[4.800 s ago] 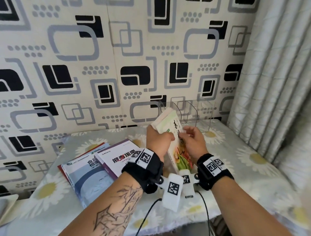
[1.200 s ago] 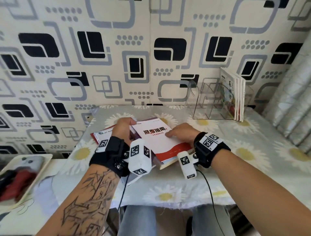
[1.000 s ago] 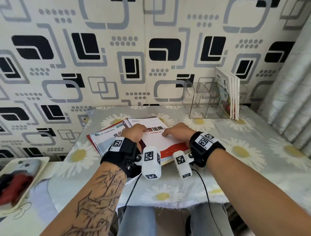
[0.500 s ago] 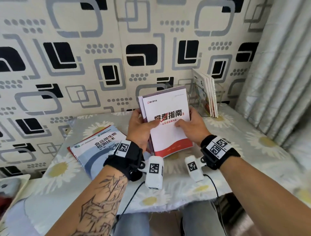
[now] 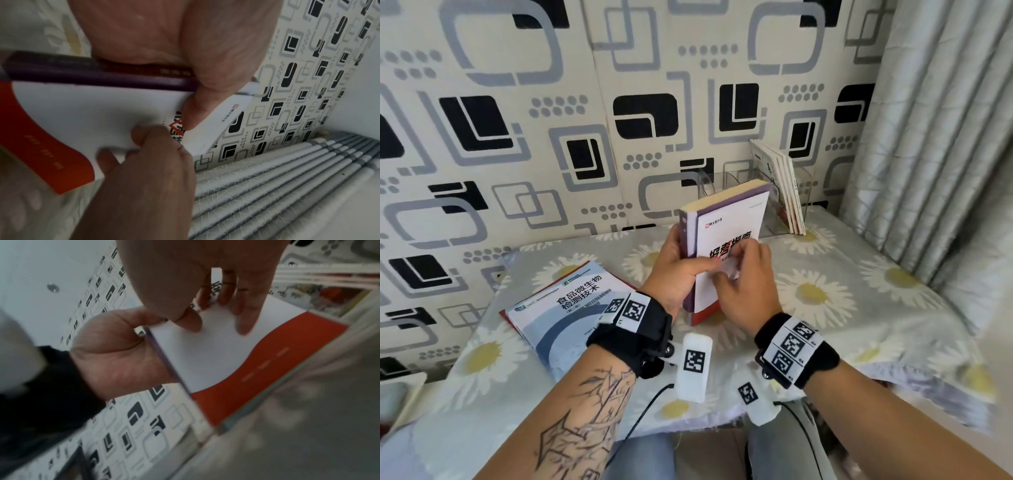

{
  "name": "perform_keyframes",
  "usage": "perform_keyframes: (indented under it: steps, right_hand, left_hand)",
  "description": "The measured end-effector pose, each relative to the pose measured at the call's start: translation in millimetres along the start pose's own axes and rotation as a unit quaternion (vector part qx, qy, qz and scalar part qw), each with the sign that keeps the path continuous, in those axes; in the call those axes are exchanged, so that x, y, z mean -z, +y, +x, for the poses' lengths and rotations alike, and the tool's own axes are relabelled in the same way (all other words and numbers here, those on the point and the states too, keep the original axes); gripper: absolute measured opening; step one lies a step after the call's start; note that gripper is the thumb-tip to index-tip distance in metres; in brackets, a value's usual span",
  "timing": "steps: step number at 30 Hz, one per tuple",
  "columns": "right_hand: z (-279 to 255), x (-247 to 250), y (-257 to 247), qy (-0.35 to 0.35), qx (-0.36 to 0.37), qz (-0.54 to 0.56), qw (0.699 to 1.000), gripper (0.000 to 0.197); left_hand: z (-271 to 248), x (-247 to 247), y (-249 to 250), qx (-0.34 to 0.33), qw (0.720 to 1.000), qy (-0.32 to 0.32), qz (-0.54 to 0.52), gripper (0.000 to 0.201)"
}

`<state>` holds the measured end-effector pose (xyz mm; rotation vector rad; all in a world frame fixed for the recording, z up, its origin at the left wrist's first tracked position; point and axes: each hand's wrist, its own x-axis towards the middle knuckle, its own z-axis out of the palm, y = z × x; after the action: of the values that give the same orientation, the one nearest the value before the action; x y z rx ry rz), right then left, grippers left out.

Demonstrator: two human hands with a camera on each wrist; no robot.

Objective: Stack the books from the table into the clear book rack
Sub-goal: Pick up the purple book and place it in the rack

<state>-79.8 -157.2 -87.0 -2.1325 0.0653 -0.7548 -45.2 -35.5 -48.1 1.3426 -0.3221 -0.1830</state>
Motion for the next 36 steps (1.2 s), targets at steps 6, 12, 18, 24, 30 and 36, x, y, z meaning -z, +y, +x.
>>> perform_keyframes:
  steps: [6,12,18,24,30,36]
  right_hand:
    - [-0.2,-5.2,-18.7,-0.064,-0.041,-0.015,0.997,0.096]
    - [4.9,2.4,-20.2,0.000,-0.049,-0.049,0.998,0.061]
    - [33.1,37.7,-18.5,0.002,0.010,-0.147,0.989,0.030]
    - [75.1,73.2,-3.7,0.041,-0.005,-0.196,0.980,0.032]
    - [109.0,68.8,16.3,0.042,-0.023,-0.212,0.976,0.037]
    - [138.3,35.5,38.9,0.045,-0.016,-0.202,0.978,0.038]
  left_hand:
    - [-1.9,-0.3,5.1,0.040,0.997,-0.019,-0.065,0.045]
    - [-2.6,8.6,1.2,0.074,0.991,-0.077,-0.082,0.033]
    - [8.5,37.4,-10.9,0.106,0.989,0.009,-0.104,0.023]
    - [18.6,80.9,-28.1,0.165,0.947,0.136,-0.238,0.012]
    - [23.8,81.0,-43.3,0.146,0.933,0.184,-0.273,0.007]
    - [25.8,86.2,-46.2,0.141,0.926,0.178,-0.302,0.008]
